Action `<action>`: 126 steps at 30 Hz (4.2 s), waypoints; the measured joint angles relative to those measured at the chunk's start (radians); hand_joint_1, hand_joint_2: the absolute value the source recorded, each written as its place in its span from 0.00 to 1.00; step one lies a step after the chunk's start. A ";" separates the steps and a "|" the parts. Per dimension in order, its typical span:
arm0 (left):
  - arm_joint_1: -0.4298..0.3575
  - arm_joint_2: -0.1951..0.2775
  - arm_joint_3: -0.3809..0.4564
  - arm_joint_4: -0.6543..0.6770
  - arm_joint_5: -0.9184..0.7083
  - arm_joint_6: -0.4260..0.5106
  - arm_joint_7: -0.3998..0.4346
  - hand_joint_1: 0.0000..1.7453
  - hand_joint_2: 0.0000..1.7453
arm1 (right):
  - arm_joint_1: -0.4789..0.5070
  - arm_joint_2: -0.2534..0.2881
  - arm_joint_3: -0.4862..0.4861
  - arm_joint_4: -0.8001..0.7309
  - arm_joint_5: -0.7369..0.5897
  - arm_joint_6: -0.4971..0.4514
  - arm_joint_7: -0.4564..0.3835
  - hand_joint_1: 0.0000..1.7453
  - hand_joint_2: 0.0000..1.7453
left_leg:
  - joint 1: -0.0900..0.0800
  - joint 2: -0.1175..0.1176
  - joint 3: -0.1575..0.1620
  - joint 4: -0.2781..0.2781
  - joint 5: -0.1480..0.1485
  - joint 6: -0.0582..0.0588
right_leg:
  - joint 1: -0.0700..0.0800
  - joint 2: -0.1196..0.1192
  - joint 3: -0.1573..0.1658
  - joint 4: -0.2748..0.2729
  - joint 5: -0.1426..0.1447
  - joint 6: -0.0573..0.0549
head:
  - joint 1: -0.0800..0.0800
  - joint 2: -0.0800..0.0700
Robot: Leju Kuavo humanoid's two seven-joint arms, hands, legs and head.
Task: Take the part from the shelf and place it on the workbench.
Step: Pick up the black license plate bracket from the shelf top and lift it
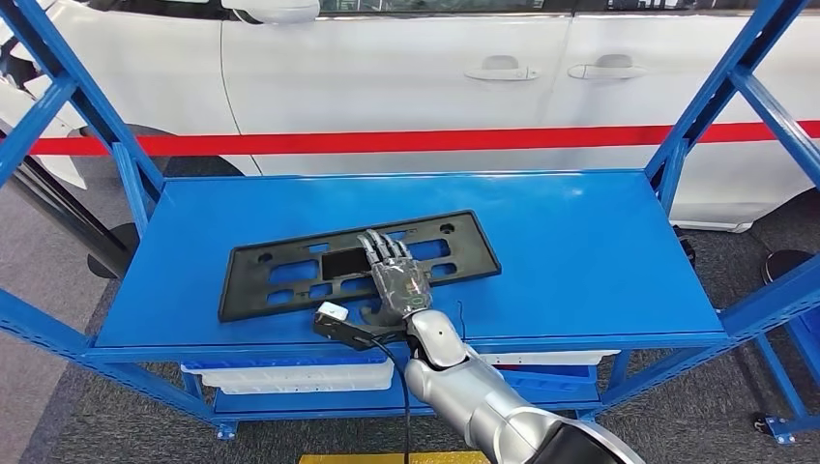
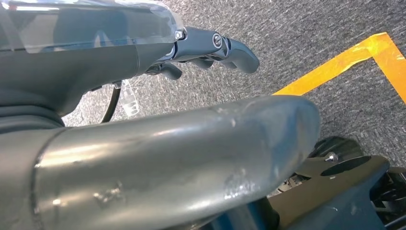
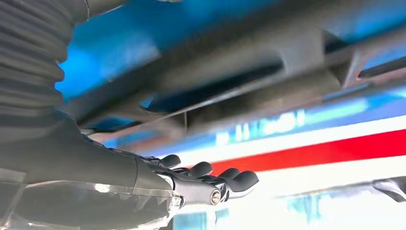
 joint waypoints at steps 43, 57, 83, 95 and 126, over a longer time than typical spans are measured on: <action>-0.011 -0.019 -0.003 0.000 -0.041 -0.006 0.014 0.00 0.00 | -0.074 -0.098 0.052 0.039 0.488 0.072 0.300 0.00 1.00 | 0.000 0.000 0.005 0.000 0.000 0.001 | 0.000 0.000 0.005 0.000 0.000 0.002 | 0.000 0.000; -0.017 -0.019 -0.004 0.000 -0.041 -0.002 0.019 0.00 0.00 | -0.121 -0.099 0.020 0.097 0.486 0.097 0.291 0.00 1.00 | 0.000 0.000 0.005 0.000 0.000 0.001 | 0.000 0.000 0.005 0.000 0.000 0.002 | 0.000 0.000; -0.019 -0.021 -0.006 0.000 -0.042 0.006 0.020 0.00 0.00 | -0.079 -0.106 -0.042 0.110 0.484 0.002 0.241 1.00 1.00 | 0.000 0.000 0.001 0.000 0.000 0.001 | 0.000 0.000 0.002 0.000 0.000 0.002 | 0.000 0.000; -0.022 -0.021 -0.008 0.000 -0.042 0.009 0.022 0.00 0.00 | -0.079 -0.113 -0.075 0.110 0.484 -0.014 0.225 1.00 1.00 | 0.000 0.000 -0.003 0.000 0.000 0.001 | 0.000 0.000 -0.003 0.000 0.000 0.002 | 0.000 0.000; 0.004 -0.011 0.078 0.000 0.087 0.070 -0.082 0.00 0.00 | 0.015 -0.320 -0.360 -0.890 -1.049 0.429 -0.285 1.00 1.00 | -0.003 0.000 -0.013 0.002 -0.002 0.005 | -0.003 0.001 -0.013 0.001 0.000 0.003 | 0.000 0.000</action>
